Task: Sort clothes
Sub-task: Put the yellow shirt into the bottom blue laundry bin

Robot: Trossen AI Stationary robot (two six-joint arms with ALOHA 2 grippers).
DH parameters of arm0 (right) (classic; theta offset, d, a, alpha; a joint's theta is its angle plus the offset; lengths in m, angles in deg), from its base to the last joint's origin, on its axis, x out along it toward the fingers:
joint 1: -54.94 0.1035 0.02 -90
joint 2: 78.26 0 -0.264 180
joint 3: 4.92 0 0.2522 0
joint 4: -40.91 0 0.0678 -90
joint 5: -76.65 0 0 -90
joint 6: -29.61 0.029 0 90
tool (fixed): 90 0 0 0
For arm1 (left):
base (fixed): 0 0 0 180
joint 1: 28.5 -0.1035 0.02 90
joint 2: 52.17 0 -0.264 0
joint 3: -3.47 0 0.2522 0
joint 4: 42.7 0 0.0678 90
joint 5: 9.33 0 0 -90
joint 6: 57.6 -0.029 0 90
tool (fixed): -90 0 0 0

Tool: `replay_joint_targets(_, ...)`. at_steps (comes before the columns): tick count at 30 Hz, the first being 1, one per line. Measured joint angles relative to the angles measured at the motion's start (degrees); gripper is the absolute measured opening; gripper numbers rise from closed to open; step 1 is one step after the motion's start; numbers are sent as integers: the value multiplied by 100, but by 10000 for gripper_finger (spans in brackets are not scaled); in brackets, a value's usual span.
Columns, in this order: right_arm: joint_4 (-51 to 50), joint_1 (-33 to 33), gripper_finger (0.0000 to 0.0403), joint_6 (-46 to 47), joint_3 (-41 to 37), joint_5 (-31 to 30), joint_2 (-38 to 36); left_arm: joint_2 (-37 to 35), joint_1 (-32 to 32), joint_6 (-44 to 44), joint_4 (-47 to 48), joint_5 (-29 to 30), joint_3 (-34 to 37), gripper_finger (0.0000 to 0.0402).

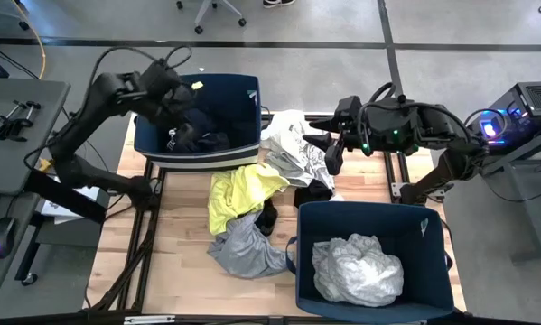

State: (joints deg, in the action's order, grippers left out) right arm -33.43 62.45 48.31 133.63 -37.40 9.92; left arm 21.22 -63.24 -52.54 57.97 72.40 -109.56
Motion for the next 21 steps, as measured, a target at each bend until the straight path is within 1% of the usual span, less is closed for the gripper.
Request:
replay_joint_targets(3,0,0,165,-229,0,-4,21,-203,734,-411,-200,-5,0,253)
replay_joint_targets(7,9,-2,165,-414,0,-56,116,-192,1947,-1025,-329,0,2,253)
replay_joint_targets(10,1,-2,165,-500,0,-54,220,-35,2755,-1107,-460,3,91,253)
replay_joint_targets(12,-5,-2,165,-575,0,-43,296,35,3228,-987,-853,23,457,253)
replay_joint_targets(15,-165,0,165,-612,-2,16,358,130,3787,-386,-1629,123,1312,253)
replay_joint_targets(19,-736,51,165,-440,-2,51,331,278,4160,1241,-2964,466,2534,252)
replay_joint_targets(21,-1101,96,165,-333,-2,57,290,373,4300,2171,-3533,816,3013,252)
